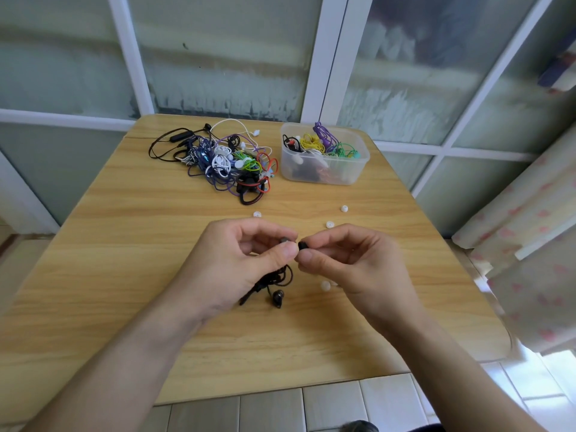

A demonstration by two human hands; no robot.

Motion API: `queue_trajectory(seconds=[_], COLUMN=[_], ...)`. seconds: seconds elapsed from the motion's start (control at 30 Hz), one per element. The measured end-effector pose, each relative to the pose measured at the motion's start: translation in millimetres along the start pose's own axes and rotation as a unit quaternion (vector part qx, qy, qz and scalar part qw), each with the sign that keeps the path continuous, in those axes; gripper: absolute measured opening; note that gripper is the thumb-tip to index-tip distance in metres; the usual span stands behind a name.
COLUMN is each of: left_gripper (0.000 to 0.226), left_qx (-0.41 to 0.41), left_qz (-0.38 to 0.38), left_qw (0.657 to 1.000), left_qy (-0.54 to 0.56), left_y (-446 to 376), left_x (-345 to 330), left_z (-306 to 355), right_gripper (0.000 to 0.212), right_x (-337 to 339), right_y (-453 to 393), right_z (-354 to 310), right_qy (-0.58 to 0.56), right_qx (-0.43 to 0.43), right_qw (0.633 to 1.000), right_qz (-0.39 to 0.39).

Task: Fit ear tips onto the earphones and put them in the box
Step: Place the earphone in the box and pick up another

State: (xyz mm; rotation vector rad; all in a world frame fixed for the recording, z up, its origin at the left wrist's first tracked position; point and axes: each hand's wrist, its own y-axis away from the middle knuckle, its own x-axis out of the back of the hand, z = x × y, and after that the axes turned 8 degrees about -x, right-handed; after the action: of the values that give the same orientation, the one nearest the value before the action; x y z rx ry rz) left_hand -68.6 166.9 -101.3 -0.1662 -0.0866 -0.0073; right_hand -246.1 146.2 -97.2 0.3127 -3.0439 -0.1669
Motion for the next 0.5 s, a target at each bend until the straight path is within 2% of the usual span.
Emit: queue_trajectory(seconds=[0.23,0.5], left_gripper=[0.031,0.029], left_qx=[-0.015,-0.012], left_qz=[0.000,0.017], left_qw=[1.000,0.999], left_qy=[0.025,0.048], left_y=[1.1,0.7], left_x=[-0.2,-0.4], left_z=[6.6,9.9], right_gripper=[0.020,0.014], right_x=[-0.7,3.3], right_y=[-0.5,-1.4], right_z=[-0.5,-1.0], right_qy=[-0.054,-0.123], right_qx=[0.014,-0.024], right_qw=[0.998,0.987], right_qz=[-0.032,-0.100])
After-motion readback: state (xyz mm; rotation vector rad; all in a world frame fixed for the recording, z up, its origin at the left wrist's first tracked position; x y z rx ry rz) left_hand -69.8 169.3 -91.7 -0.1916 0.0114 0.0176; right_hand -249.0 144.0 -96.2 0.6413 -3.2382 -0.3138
